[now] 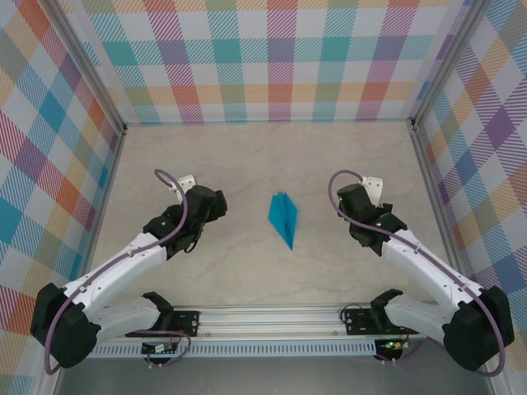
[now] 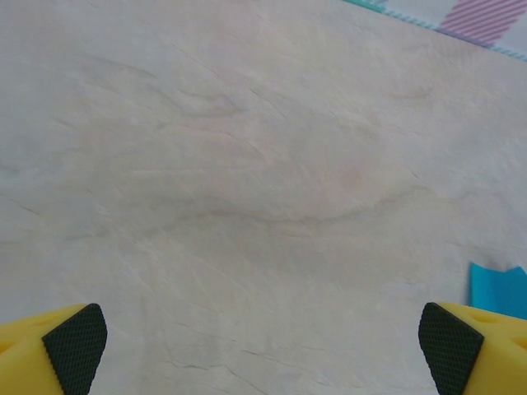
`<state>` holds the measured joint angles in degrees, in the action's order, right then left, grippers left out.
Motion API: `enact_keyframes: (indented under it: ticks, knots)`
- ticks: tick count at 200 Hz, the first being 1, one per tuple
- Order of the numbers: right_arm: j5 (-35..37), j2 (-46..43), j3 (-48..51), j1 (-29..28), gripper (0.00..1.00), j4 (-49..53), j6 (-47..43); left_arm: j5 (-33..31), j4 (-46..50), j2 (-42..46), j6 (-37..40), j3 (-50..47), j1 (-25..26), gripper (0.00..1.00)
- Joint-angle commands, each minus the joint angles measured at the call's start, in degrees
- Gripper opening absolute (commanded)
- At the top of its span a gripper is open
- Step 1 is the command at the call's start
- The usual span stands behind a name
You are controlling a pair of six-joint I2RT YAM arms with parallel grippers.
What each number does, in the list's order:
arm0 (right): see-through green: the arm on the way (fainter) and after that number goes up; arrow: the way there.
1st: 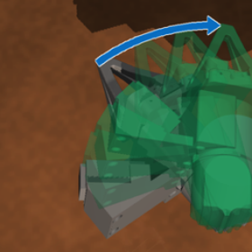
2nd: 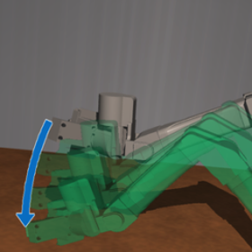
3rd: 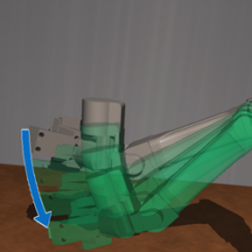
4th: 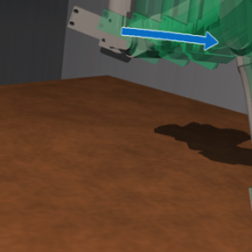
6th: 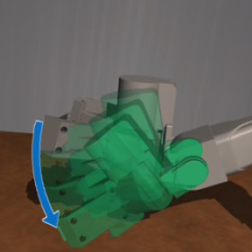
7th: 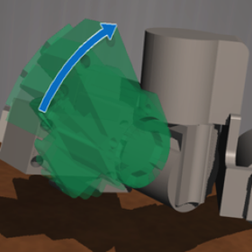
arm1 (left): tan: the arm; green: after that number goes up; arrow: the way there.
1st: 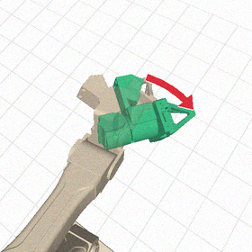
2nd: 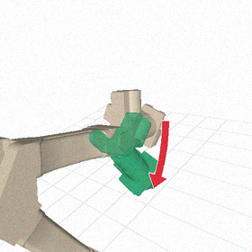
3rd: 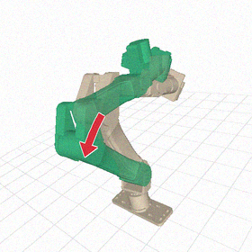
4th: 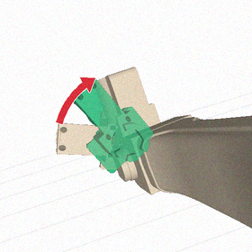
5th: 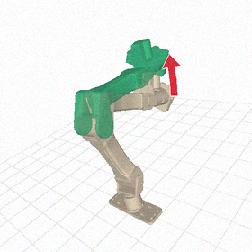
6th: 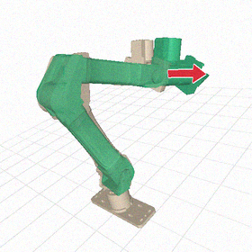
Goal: Fold a paper plane with a square sheet of paper (pick it up from the middle)
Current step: Reset both arms
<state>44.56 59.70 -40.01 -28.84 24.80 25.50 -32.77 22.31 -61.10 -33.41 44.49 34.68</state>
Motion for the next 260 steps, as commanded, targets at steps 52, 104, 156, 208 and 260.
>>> enact_keyframes:
  ticks: [52,104,156,208,260]
  knots:
    - [-10.72,5.11,9.00,11.68,1.00,-29.78,-16.28,-4.44,-4.18,2.89,10.82,-6.31,-9.87,1.00]
    - [-19.52,20.62,10.11,17.00,1.00,-48.65,-24.32,-0.50,-14.67,-3.28,20.04,-8.59,-20.70,1.00]
    - [-37.16,24.47,16.17,24.14,1.00,-68.49,-27.05,2.37,-43.05,-8.53,30.03,-17.86,-22.70,1.00]
    - [-44.22,27.86,16.35,28.05,1.00,-71.07,-24.95,12.51,-64.55,-20.97,34.52,-21.25,-26.10,1.00]
    - [-44.33,27.71,16.20,28.06,1.00,-70.78,-24.86,22.92,-72.66,-27.64,33.64,-23.40,-30.22,1.00]
